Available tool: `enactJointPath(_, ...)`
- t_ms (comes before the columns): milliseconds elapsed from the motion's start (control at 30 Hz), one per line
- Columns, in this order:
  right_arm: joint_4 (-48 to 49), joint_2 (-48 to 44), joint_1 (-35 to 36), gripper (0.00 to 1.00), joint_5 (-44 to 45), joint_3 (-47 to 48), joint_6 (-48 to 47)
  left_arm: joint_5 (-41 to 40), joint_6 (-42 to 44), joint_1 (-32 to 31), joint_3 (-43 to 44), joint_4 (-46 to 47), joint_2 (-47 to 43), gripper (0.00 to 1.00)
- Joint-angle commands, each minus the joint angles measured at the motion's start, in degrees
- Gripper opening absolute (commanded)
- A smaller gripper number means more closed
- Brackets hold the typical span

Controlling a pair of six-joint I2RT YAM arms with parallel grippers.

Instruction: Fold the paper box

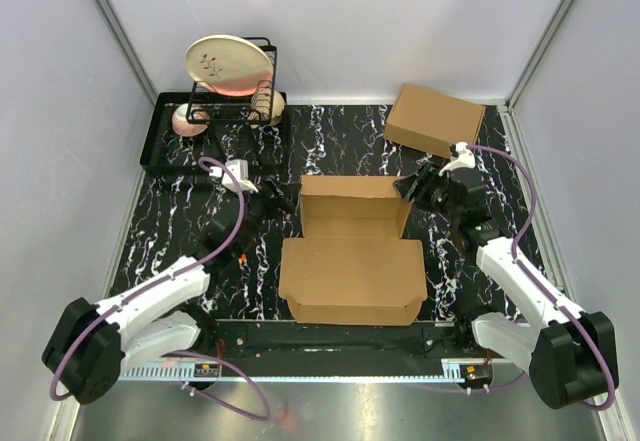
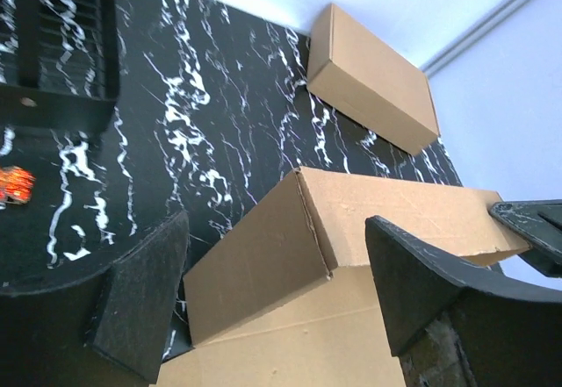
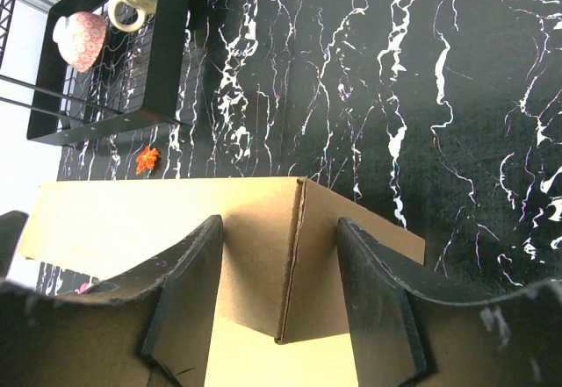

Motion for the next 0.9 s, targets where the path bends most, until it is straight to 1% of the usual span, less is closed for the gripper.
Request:
enactJointPath(0, -4.1, 0.5, -0.4, 0.57, 0.9, -2.2, -3.0, 17.2, -8.8, 4.7, 3.1, 5.8, 3.8, 0.84)
enactJointPath(33, -4.0, 0.4, -0.2, 0.57, 0.9, -2.2, -3.1, 19.7, -9.3, 5.9, 3.4, 7.5, 5.0, 0.84)
enactJointPath(67, -4.0, 0.4, -0.3, 0.57, 0.8, -2.3, -3.1, 20.1, -10.3, 6.5, 3.5, 8.4, 5.5, 0.84)
enactJointPath(133, -4.0, 0.4, -0.3, 0.57, 0.9, -2.5, -3.2, 23.6, -10.5, 7.2, 4.6, 9.2, 7.6, 0.83)
enactJointPath(200, -4.0, 0.4, -0.2, 0.57, 0.9, -2.5, -3.2, 24.7, -10.7, 7.4, 5.1, 9.3, 8.7, 0.82)
enactJointPath(333, -3.8, 0.5, -0.3, 0.57, 0.8, -2.4, -3.2, 25.5, -11.3, 7.6, 4.7, 10.2, 10.8, 0.73)
enactJointPath(367, -3.9, 0.5, -0.2, 0.57, 0.8, -2.4, -3.2, 25.6, -11.7, 7.8, 4.4, 10.4, 11.1, 0.67)
enactJointPath(467, -3.8, 0.4, -0.2, 0.56, 0.7, -2.6, -3.4, 26.5, -13.0, 8.9, 3.0, 12.4, 12.2, 0.61)
enactJointPath(600, -3.6, 0.2, -0.3, 0.56, 0.5, -2.8, -3.3, 29.2, -16.2, 11.7, 1.4, 17.2, 14.5, 0.58)
enactJointPath(667, -3.7, 0.2, -0.2, 0.56, 0.5, -2.9, -3.3, 30.2, -17.6, 12.3, 0.8, 18.5, 15.5, 0.55)
enactJointPath(733, -3.7, 0.1, -0.3, 0.56, 0.5, -2.9, -3.4, 31.3, -18.3, 12.9, 0.7, 19.6, 16.8, 0.49)
enactJointPath(800, -3.7, 0.1, -0.2, 0.56, 0.5, -2.9, -3.4, 32.2, -19.0, 13.2, -0.1, 21.6, 17.9, 0.46)
enactJointPath(867, -3.6, 0.1, -0.2, 0.56, 0.6, -3.0, -3.5, 32.7, -19.6, 13.3, -0.7, 23.1, 18.3, 0.45)
